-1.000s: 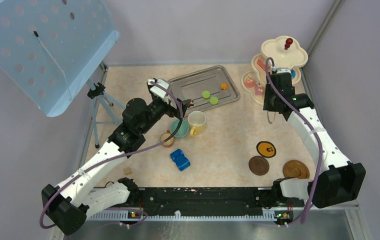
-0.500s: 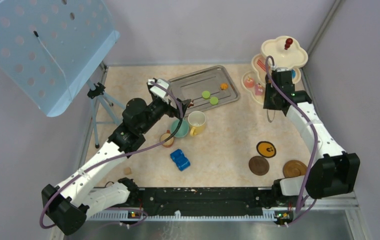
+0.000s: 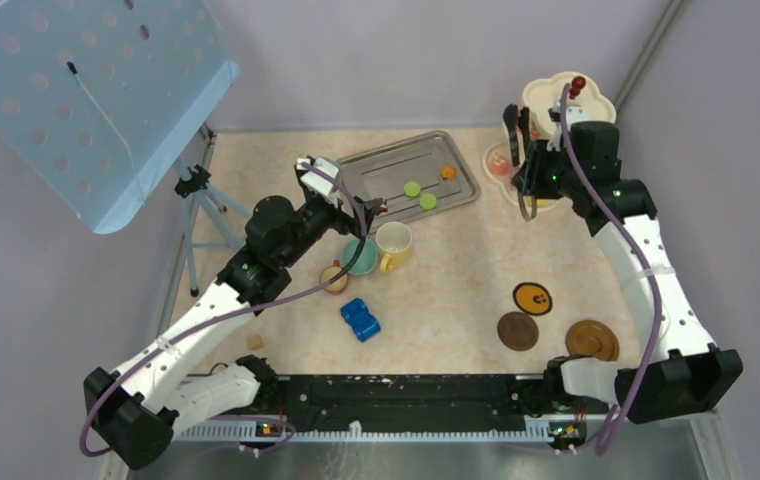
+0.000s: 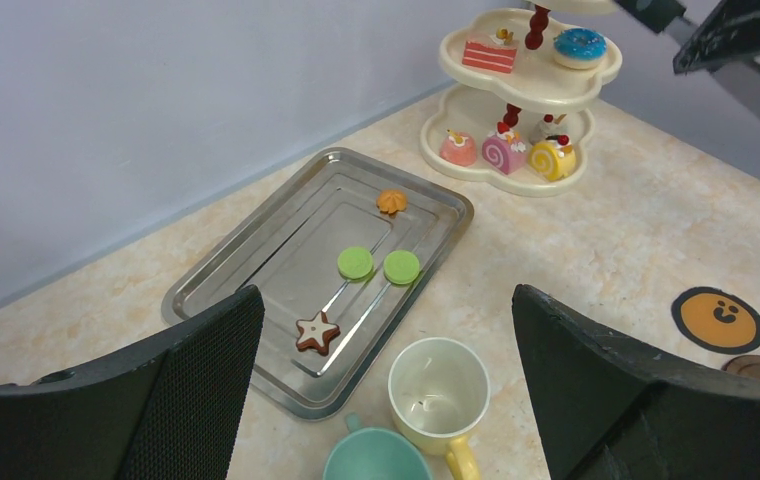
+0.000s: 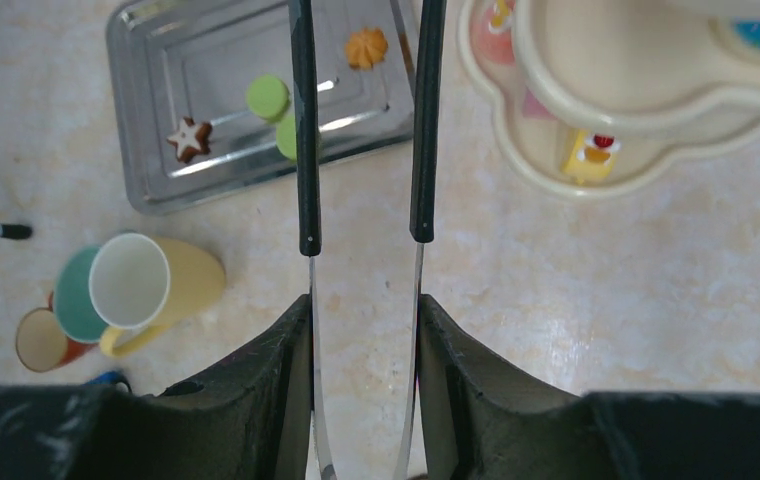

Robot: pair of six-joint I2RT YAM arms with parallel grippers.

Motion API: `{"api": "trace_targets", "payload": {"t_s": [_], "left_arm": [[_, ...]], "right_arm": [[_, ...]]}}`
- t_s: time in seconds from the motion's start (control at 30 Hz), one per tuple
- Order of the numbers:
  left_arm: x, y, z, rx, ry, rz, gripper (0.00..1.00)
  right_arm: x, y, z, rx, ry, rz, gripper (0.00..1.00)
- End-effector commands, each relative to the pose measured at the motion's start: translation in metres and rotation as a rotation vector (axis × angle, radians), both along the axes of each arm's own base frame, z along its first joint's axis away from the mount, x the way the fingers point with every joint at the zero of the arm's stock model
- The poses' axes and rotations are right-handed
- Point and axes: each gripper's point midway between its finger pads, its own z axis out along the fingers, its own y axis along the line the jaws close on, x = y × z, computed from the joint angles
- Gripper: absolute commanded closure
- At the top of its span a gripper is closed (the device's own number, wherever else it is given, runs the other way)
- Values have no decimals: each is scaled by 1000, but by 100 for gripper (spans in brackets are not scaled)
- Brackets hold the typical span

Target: Serve the afternoon tea

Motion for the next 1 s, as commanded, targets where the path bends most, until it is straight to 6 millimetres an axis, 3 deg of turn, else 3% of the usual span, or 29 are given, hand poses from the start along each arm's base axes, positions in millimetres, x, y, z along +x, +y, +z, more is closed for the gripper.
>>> {"api": "trace_targets", "payload": {"t_s": [0.0,0.3,0.6,0.97], "left_arm": [[-1,-3,11,-34,-32,-10,1],[-4,0,18,-42,-50,-6,1],[-4,0,17,-40,-49,-6,1],[-1,-1,13,-34,-39,-4,1]], "right_arm": [[23,-6,59,3,-132,-49,85],[69,-37,81,-122,-82,-224,85],[100,-54,64,-237,-14,-292,83],[115,-58,44,-286,46,-310,76]]}}
